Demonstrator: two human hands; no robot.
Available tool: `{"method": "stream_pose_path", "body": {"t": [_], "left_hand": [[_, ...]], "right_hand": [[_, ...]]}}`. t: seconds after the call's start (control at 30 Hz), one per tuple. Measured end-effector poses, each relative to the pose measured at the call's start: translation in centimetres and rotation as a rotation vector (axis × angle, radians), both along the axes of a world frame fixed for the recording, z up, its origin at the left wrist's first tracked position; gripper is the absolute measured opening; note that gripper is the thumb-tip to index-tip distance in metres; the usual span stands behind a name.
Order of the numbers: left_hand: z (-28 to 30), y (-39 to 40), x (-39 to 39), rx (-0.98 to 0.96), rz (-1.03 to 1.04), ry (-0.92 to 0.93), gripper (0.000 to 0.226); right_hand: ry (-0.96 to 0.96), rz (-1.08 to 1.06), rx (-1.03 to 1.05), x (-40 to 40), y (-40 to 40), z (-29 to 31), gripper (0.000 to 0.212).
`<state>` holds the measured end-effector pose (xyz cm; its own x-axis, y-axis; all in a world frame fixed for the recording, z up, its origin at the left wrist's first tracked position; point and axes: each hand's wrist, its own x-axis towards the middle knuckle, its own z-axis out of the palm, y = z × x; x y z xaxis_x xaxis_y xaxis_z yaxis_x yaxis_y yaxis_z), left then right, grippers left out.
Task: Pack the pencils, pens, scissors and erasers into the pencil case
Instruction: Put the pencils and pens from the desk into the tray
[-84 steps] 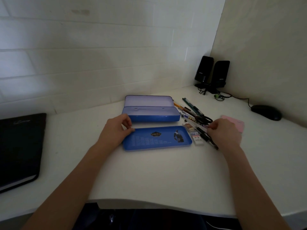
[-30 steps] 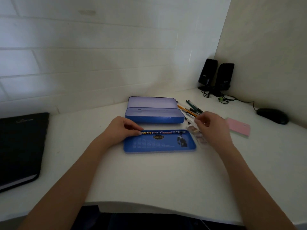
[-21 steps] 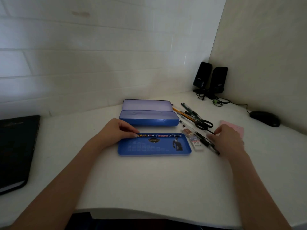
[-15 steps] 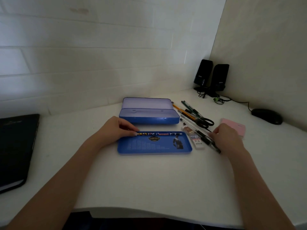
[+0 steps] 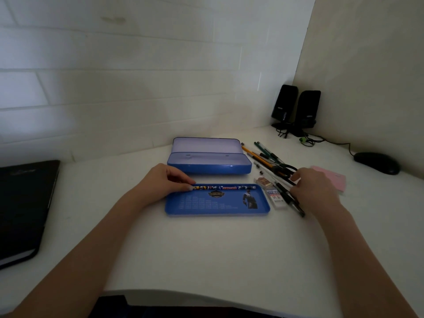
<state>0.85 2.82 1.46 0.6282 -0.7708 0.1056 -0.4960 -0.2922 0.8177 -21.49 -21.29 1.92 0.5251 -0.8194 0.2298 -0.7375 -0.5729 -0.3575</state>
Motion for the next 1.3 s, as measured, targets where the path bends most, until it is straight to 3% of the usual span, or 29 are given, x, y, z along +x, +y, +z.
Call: {"method": "stream_pose_path", "body": {"t": [0.3,0.57,0.67,0.83,1.03,1.3], "left_hand": [[-0.4,0.2,-0.1,-0.007,0.018,-0.013,0.014],[-0.2,0.0,0.0,-0.013,0.006,-0.011,0.014],[-0.2,0.0,0.0,-0.008,0.003,-0.006,0.014],[-0.2,0.0,0.2,0.001,-0.002,0.003,0.013],[-0.1,0.0,0.2,-0.002,0.000,0.009,0.012],[-0.1,0.0,0.1,0.000,-0.013,0.014,0.013]], "right_hand": [[0.034,0.019,0.051,-0.1,-0.1,-0.4,0.015],[0.012,-0.068,0.094,0.6,-0.7,-1.4,0.033],[-0.077,-0.071,0.131,0.7,-0.8,-1.1,0.035],[-0.345,0.185,0.176,1.0,1.8,1.0,0.010],[-0.220,0.489,0.235,1.7,4.4,1.4,0.005],[-0.147,0.567,0.023,3.0,5.9,0.3,0.003]]}}
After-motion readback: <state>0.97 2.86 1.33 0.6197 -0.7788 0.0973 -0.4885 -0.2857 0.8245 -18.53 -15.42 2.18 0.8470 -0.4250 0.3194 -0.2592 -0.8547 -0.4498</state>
